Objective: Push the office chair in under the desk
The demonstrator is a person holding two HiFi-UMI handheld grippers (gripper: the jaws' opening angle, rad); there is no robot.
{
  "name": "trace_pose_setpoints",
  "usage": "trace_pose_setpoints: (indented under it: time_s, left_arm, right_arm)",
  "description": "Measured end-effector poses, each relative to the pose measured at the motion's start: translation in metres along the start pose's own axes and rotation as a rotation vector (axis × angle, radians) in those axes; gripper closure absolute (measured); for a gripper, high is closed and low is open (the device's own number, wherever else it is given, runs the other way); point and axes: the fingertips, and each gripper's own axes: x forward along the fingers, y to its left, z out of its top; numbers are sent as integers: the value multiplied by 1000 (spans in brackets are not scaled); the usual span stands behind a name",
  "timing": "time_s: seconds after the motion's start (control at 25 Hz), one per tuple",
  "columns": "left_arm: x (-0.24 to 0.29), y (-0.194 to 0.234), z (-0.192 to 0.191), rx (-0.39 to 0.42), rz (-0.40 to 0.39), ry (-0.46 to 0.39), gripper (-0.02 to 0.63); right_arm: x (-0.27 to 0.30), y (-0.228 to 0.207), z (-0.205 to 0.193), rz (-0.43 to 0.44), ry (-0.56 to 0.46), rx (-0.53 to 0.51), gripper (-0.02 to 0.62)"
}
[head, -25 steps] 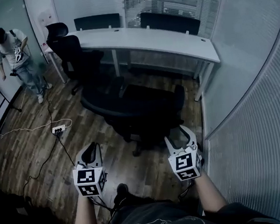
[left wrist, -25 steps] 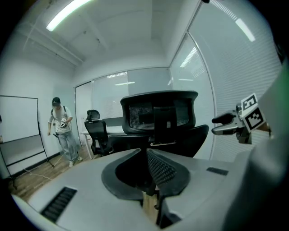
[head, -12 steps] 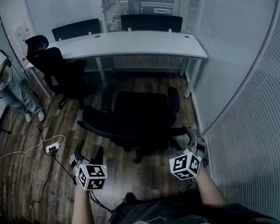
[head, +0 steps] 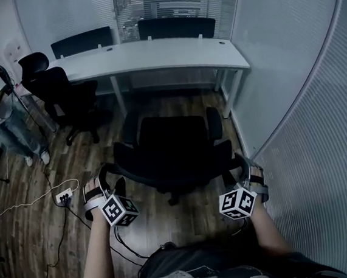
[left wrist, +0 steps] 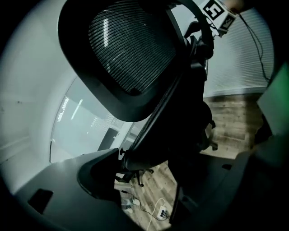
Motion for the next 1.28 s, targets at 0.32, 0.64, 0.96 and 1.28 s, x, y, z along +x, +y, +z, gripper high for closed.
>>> trace_pose_setpoints:
  time_s: [0.32,0.64,0.96,1.28]
  left_arm:
    - [27,-3,2,121,-31,-23,279]
    - [36,0,17,131,-6,-56,336]
    - [44,5,23,184,-35,-57,362]
    - [82,14,38,236,-18,-64,374]
  right_arm:
    - [7,-3,2,-68,76,-54,311]
    - [21,-6,-1,-124,132,-75,313]
    - [24,-13,-3,-108,160,-88,319]
    - [47,-24,-8,-111,192,-69,319]
